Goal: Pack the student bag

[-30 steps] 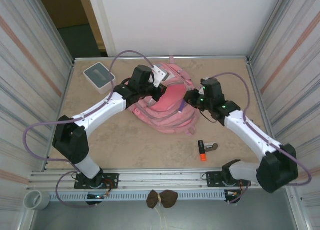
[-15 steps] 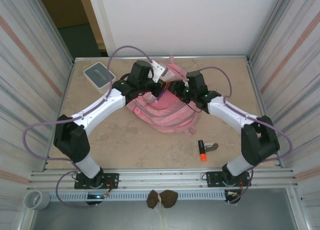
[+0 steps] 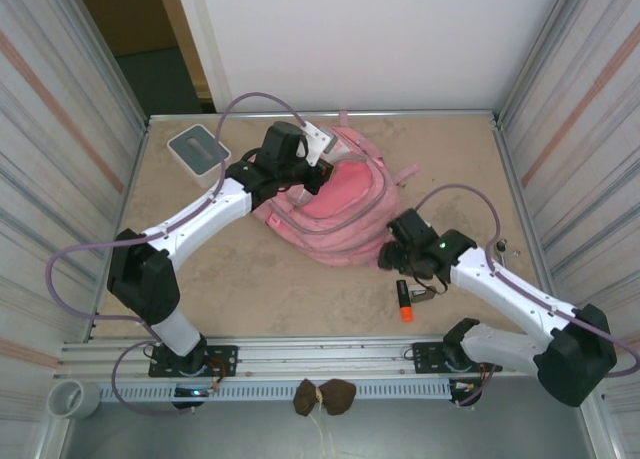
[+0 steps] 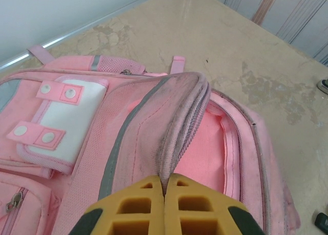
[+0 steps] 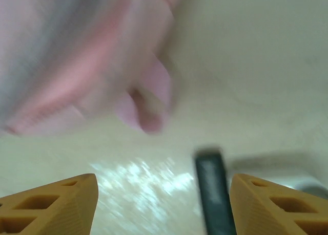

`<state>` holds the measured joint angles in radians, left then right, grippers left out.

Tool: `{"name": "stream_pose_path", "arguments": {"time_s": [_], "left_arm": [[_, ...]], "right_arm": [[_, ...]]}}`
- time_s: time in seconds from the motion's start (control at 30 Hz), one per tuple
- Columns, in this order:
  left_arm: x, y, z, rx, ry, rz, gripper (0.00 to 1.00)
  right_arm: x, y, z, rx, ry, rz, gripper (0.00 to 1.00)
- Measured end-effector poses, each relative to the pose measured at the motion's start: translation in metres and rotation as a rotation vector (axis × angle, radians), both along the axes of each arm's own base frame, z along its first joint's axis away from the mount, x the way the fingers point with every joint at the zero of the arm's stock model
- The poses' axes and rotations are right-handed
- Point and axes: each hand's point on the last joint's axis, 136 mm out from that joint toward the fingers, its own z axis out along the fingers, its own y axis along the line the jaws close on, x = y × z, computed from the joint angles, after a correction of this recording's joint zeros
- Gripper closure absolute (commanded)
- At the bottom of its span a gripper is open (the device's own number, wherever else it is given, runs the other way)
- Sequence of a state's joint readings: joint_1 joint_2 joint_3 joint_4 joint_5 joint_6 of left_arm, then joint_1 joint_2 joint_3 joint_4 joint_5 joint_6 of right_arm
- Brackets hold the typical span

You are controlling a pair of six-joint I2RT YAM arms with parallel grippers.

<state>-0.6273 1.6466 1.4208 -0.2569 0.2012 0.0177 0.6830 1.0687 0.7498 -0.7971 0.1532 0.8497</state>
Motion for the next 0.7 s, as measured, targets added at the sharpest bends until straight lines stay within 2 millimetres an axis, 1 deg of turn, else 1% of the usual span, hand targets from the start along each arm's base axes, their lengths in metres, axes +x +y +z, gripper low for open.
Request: {"name": "stream_pose_path", "arguments": {"time_s": [0.1, 0.2, 0.3, 0.4, 0.5, 0.7], "left_arm": [[0.0, 0.0, -0.002, 0.002, 0.003, 0.0, 1.0], [0.0, 0.0, -0.003, 0.0, 0.001, 0.0, 1.0], [0.0, 0.0, -0.002, -0.003, -0.003, 0.0, 1.0], [0.0, 0.0, -0.002, -0.003, -0.002, 0.0, 1.0], [0.0, 0.0, -0.004, -0.002, -0.002, 0.0, 1.0], [0.0, 0.0, -0.008, 0.001, 0.003, 0.0, 1.0]], "right_arm": [[-0.03, -0.011, -0.017, -0.052, 0.07, 0.005, 0.28], [-0.05, -0.016, -0.035, -0.089, 0.127, 0.006, 0.29], [-0.063, -0.019, -0.049, -0.128, 0.174, 0.003, 0.3], [-0.069, -0.02, -0.06, -0.145, 0.201, -0.005, 0.33], [-0.069, -0.019, -0.067, -0.148, 0.21, -0.014, 0.39], [-0.061, -0.004, -0.078, -0.122, 0.217, -0.006, 0.49]]}}
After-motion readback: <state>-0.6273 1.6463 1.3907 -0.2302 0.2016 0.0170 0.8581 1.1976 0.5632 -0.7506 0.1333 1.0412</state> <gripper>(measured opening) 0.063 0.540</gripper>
